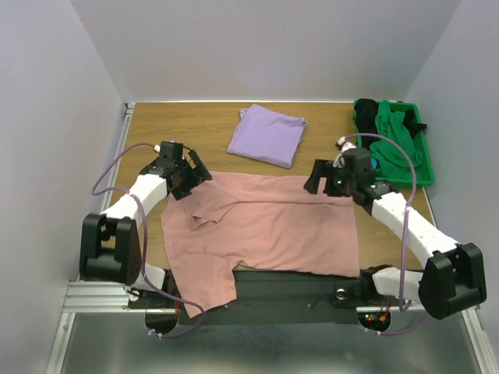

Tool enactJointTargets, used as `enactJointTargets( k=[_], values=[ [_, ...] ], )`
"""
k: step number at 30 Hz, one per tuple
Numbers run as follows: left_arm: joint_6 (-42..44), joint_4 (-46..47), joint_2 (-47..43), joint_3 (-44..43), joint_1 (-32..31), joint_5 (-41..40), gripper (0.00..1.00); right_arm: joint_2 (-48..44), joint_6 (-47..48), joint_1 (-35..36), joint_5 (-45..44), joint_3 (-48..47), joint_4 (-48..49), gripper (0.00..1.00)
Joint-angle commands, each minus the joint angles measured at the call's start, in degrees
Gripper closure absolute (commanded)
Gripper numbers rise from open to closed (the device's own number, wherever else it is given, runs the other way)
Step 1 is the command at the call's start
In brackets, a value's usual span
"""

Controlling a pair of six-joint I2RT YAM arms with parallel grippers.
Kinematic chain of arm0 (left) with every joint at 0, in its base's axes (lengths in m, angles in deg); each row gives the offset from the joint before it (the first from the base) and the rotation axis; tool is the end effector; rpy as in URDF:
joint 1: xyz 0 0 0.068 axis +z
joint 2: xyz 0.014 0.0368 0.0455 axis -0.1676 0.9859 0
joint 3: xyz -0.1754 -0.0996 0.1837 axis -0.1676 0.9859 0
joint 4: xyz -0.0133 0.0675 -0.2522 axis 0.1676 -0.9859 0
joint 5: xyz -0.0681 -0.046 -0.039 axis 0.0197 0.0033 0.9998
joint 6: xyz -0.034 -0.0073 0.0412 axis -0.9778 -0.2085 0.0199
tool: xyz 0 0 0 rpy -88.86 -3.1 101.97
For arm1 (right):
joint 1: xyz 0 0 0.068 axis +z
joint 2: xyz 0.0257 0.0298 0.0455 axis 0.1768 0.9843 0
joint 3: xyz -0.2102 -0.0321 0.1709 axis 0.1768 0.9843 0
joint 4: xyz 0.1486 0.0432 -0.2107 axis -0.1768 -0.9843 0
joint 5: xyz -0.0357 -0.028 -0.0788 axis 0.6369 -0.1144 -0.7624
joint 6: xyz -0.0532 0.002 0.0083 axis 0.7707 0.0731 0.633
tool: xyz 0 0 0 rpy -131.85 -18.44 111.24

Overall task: Fold and stack the t-shirts
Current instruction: Fold the tshirt

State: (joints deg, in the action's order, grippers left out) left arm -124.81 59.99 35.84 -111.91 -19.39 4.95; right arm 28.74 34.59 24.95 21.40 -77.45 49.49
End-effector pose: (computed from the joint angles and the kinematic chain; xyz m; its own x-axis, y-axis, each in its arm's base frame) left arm 0.2903 -0.0545 0.2335 -0.7086 -0.4960 -0.5019 -0.2257 0.8332 -0.5048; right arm 0.2474 0.0712 0.2530 -0.7308 0.1775 -0.6591 -0.1120 0.9213 0.3724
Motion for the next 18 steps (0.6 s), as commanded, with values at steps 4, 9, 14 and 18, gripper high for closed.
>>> enactJointTargets(
  k=[4,9,14,18],
  values=[
    [1.3,11.3,9.1,-3.3,1.4,0.9,0.02,4.5,-7.0,25.4,0.9,2.1,18.7,0.0],
    [1.3,16.3,12.4,-0.7,2.4,3.1,0.02,18.2,-6.2,36.1,-6.9,-6.4,21.9,0.22],
    [1.8,18.5,15.7,0.1,3.8,3.9,0.02,29.7,-3.8,41.9,-9.0,-16.0,21.8,0.33],
    [2.4,19.0,17.0,1.8,4.6,4.4,0.02,37.2,-2.9,44.2,-11.6,-22.8,21.6,0.39]
  ],
)
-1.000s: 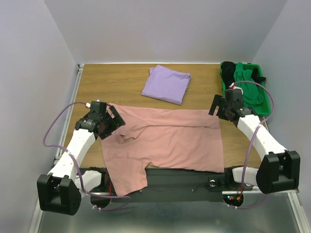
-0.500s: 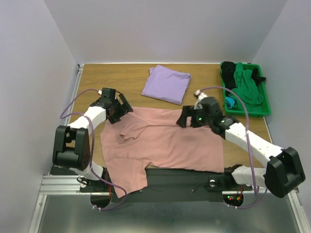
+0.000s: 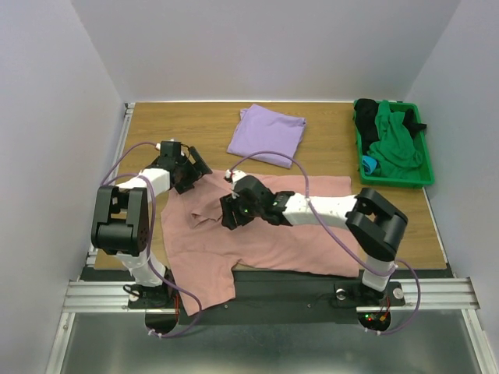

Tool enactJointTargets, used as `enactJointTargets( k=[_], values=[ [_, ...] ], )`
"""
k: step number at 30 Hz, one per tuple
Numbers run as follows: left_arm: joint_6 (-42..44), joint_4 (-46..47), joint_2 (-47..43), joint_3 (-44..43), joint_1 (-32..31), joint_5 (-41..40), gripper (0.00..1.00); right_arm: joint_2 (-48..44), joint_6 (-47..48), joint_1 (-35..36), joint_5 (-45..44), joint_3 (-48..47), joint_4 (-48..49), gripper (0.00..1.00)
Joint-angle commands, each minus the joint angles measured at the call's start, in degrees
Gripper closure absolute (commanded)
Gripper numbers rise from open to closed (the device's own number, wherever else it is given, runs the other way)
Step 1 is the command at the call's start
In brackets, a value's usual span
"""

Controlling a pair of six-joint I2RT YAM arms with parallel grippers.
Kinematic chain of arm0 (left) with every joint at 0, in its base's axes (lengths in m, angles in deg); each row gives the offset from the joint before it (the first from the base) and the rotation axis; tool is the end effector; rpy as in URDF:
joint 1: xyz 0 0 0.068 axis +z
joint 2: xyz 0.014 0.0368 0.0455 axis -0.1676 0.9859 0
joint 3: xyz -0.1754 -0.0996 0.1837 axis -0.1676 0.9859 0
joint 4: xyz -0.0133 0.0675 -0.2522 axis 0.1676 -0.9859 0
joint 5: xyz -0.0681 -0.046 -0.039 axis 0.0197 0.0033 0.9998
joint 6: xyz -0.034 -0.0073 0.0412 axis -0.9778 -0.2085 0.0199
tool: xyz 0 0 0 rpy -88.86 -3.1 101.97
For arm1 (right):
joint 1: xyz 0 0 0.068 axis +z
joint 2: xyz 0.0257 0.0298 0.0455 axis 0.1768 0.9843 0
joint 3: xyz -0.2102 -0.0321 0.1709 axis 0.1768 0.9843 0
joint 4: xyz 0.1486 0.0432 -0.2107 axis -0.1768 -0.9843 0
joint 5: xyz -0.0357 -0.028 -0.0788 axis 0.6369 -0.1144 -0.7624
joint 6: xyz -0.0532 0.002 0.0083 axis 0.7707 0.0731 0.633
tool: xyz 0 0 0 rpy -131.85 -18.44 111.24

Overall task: Fold and stack the t-shirts
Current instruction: Fold the tshirt

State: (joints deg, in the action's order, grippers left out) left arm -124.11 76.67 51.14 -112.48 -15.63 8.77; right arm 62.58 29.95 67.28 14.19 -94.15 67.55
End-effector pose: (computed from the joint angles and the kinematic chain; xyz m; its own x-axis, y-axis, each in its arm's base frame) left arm 0.3414 -0.0427 0.1794 -0.6885 -0.5237 -0.5016 -0.2174 0.8089 -0.5463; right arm 0.2111 0.3289 0.1927 -0.6911 -0.2643 -0.6727 -0.6144 0.7051 0.3541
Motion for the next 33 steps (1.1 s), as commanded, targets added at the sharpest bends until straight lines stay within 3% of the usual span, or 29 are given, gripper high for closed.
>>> enactJointTargets(
  k=[1,13,20,27,33],
  values=[
    [1.7,2.4,1.8,3.0,1.0,0.6,0.02,4.6,1.6,2.0,-4.8,-6.9,3.4,0.39],
    [1.6,5.6,1.4,7.1,1.6,3.7,0.02,15.7,1.7,4.5,-16.2,-17.3,3.3,0.5],
    [1.4,5.8,0.8,7.8,1.6,3.8,0.02,18.2,1.0,5.0,-18.1,-19.2,3.3,0.54],
    [1.6,5.7,0.7,7.9,1.6,3.8,0.02,18.8,0.4,5.6,-18.8,-19.8,3.2,0.77],
    [1.7,5.3,0.8,7.7,1.8,3.3,0.02,15.3,0.9,6.8,-21.2,-18.5,2.5,0.87]
  ],
)
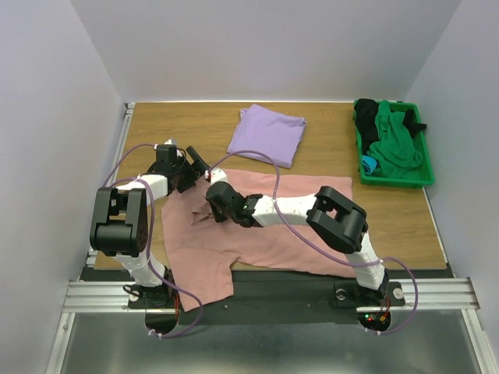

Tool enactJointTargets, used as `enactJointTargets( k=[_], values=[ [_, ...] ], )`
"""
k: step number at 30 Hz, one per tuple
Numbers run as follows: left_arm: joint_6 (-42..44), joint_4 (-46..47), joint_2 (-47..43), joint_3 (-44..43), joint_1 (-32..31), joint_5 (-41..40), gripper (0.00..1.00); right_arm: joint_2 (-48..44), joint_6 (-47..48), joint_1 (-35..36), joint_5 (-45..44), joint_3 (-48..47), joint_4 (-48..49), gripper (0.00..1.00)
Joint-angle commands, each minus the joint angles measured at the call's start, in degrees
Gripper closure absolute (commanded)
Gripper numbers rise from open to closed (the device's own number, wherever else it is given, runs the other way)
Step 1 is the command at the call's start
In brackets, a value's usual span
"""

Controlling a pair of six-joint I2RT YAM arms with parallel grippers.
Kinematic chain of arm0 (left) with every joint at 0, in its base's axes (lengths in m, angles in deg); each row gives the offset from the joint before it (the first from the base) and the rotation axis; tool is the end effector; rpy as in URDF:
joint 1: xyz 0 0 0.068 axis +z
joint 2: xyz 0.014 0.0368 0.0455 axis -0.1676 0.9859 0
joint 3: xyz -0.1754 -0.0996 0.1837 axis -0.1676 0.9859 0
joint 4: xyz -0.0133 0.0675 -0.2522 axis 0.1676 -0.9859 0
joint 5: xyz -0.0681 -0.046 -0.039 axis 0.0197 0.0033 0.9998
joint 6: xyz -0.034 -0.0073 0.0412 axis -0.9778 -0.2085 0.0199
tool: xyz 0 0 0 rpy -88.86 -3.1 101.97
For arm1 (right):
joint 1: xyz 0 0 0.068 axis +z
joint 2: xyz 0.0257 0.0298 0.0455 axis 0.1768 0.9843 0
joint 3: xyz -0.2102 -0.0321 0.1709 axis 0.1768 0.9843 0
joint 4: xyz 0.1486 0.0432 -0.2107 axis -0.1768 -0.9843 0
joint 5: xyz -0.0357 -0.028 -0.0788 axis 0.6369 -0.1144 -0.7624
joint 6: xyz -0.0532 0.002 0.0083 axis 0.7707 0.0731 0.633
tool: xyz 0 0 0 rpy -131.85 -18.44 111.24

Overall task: Fold and stack the t-shirts
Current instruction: Fold the tshirt

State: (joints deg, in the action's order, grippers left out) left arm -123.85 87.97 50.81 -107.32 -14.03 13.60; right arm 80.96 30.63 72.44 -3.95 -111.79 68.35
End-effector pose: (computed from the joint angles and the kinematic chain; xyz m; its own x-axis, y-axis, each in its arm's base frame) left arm 0.3370 -0.0357 0.1712 -0.6525 -0.5289 -0.5427 -0.1226 0.7804 -0.6132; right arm 0.2258 0.4084 0.1590 -0.5946 -0.2502 -0.7641 -0.5527 0.8174 0.1625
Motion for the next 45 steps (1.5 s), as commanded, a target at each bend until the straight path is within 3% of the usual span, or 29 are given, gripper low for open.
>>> enactJointTargets(
  k=[1,12,23,27,31,32,33,35,39,42,45],
  values=[
    [1.5,-6.1,1.2,2.5,0.3,-1.7,0.02,-3.7,0.2,2.0,-3.3,-0.8,1.4,0.87],
    [1.7,-7.3,1.1,2.0,0.6,-2.8,0.02,-9.0,-1.7,3.0,-7.4,2.5,-4.6,0.93],
    [2.3,-9.7,0.7,1.1,0.7,-5.0,0.02,-11.3,-3.9,3.0,-11.3,6.0,-10.9,0.93],
    [2.6,-9.9,0.8,0.8,0.7,-4.8,0.02,-11.9,-4.7,3.0,-9.6,7.0,-11.5,0.71],
    [2.9,-10.7,0.0,0.4,0.7,-5.6,0.02,-13.8,-5.0,3.0,-10.2,8.2,-11.7,0.61],
    [3.0,-10.9,0.0,0.1,0.7,-5.9,0.02,-15.9,-5.4,3.0,-10.5,8.8,-11.7,0.54],
    [3.0,-10.9,-0.2,0.0,0.7,-5.6,0.02,-16.9,-5.7,3.0,-11.8,9.3,-11.8,0.24],
    [3.2,-10.9,-0.8,-0.3,0.7,-4.8,0.02,-20.5,-6.7,3.0,-13.2,11.0,-12.2,0.0],
    [3.3,-12.9,-1.2,-1.9,0.7,-6.8,0.02,-28.0,-7.7,1.8,-18.3,15.3,-13.2,0.0],
    [3.5,-13.5,-0.9,-2.3,0.7,-6.9,0.02,-34.8,-9.7,-3.7,-15.6,20.9,-13.7,0.0],
    [3.9,-13.6,-0.3,-3.2,0.7,-6.5,0.02,-39.2,-10.2,-13.6,-11.5,26.5,-13.9,0.0]
  ],
)
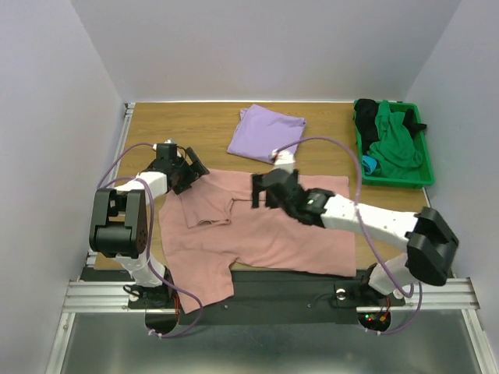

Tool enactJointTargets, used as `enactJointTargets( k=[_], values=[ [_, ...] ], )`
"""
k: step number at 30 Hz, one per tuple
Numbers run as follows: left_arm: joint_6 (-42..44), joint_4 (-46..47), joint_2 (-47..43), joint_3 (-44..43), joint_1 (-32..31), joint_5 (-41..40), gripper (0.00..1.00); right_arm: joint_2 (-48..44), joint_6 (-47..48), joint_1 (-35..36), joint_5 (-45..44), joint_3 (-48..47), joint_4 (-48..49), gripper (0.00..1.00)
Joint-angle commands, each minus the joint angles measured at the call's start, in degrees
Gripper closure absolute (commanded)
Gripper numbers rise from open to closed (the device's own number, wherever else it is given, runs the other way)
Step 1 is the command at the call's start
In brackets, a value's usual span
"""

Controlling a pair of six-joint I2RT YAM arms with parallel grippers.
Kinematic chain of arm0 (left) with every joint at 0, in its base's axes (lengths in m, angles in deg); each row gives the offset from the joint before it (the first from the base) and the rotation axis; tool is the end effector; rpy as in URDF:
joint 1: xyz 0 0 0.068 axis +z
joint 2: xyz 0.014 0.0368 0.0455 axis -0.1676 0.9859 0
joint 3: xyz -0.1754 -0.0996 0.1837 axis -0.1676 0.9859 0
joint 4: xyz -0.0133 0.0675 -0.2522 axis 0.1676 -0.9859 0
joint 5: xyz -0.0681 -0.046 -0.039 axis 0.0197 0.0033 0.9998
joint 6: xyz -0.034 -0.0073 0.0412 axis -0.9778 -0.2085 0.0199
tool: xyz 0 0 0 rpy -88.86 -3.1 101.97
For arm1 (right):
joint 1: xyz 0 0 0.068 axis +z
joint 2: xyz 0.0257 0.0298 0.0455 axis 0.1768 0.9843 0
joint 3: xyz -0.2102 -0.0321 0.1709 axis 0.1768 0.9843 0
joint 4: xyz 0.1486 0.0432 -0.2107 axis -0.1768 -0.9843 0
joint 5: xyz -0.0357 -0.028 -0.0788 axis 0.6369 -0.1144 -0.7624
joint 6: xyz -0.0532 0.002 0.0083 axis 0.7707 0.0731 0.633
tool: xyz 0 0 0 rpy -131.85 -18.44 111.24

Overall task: Fold and stack the t-shirts
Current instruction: Fold the tshirt

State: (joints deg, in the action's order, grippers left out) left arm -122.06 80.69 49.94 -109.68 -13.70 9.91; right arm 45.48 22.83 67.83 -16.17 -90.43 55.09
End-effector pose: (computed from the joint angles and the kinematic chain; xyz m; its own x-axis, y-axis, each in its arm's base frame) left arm 0.3366 -0.0315 0.1772 -0.6646 -0.5163 -0.5401 -0.1860 0.8144 -0.5496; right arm 0.1902 0.2689 0.2585 -0.5859 -0.0272 -0.8099 -0.2749 0.9468 0.1671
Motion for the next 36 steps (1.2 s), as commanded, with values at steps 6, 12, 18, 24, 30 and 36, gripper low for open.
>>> enactJointTargets(
  k=[6,12,18,24,30,36],
  values=[
    [2.2,-6.9,2.2,-2.2,0.4,-2.9,0.02,-6.9,0.2,-26.9,4.6,8.5,-0.7,0.0],
    [2.3,-7.5,3.6,-4.0,0.4,-4.1,0.02,4.7,1.9,-31.5,4.2,2.6,-0.8,0.0],
    [2.9,-7.8,6.2,-7.4,0.4,-3.3,0.02,16.2,2.1,-36.7,2.6,-3.2,-0.8,0.0],
    [2.9,-7.9,9.0,-9.9,0.4,-2.2,0.02,19.2,3.2,-39.8,2.9,-4.6,-0.7,0.0],
    [3.3,-8.8,13.0,-15.2,0.4,-2.0,0.02,25.2,6.0,-41.8,2.8,-9.1,-0.7,0.0],
    [3.5,-9.8,19.0,-22.3,0.4,0.5,0.02,31.4,8.2,-45.0,2.1,-17.2,-0.7,0.0]
  ],
)
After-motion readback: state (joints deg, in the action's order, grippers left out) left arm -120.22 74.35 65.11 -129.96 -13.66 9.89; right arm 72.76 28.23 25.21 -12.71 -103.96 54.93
